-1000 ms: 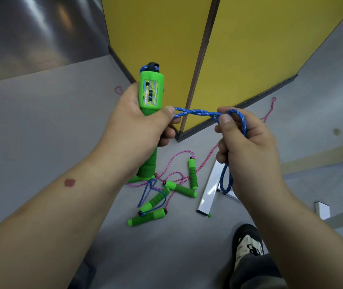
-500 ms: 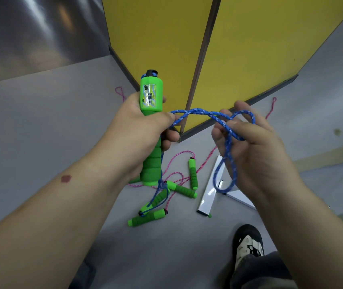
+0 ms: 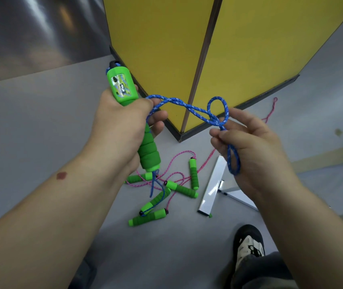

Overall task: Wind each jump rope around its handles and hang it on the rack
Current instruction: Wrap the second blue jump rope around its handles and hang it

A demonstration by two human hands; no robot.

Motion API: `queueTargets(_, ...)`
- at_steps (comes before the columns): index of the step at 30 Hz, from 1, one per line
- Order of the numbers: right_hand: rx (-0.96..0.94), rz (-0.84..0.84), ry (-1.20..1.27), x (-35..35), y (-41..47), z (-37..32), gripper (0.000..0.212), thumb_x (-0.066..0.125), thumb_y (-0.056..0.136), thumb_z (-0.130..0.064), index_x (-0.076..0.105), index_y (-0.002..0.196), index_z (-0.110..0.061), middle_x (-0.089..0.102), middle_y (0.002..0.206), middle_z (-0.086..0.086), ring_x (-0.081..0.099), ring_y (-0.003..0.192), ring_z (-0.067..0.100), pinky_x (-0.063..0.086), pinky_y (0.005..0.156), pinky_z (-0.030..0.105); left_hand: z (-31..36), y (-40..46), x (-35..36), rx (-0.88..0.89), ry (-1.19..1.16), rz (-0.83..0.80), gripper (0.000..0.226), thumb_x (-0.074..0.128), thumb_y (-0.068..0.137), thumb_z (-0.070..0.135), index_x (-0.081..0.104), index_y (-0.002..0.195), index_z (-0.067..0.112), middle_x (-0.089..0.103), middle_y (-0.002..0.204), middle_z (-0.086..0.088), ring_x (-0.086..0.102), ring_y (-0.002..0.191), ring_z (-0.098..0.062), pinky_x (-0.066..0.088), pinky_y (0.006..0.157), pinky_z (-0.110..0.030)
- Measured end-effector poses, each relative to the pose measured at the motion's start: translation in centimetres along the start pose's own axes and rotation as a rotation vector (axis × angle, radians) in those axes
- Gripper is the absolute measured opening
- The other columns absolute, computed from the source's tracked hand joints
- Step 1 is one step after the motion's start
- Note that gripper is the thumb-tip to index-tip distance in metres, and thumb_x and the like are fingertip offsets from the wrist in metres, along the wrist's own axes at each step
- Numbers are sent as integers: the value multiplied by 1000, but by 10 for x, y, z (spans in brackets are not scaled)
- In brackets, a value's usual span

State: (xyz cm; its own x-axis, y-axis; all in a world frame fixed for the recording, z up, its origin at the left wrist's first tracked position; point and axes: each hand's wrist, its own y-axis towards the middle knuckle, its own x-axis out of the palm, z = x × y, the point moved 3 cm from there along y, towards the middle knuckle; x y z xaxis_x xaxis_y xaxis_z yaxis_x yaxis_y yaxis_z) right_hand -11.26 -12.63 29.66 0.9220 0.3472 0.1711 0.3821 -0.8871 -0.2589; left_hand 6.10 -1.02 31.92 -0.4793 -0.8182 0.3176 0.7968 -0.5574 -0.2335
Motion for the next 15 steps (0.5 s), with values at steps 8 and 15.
queueTargets(8, -315, -96, -374, 14, -18, -2, 10, 64, 98, -19, 73, 97, -22, 70, 84, 2, 60, 74, 15, 51, 69, 26, -8, -8, 13, -93, -101, -139, 32, 63, 98, -1, 51, 125, 12, 76, 93, -10, 75, 76, -23, 64, 68, -37)
queueTargets(15, -255, -404, -366, 31, -27, 4, 14, 66, 97, -21, 76, 99, -13, 75, 92, 16, 68, 89, 36, 57, 83, 49, -17, -23, 25, -165, -64, -329, 31, 62, 98, -2, 56, 125, 14, 79, 95, -9, 75, 77, -20, 62, 64, -36)
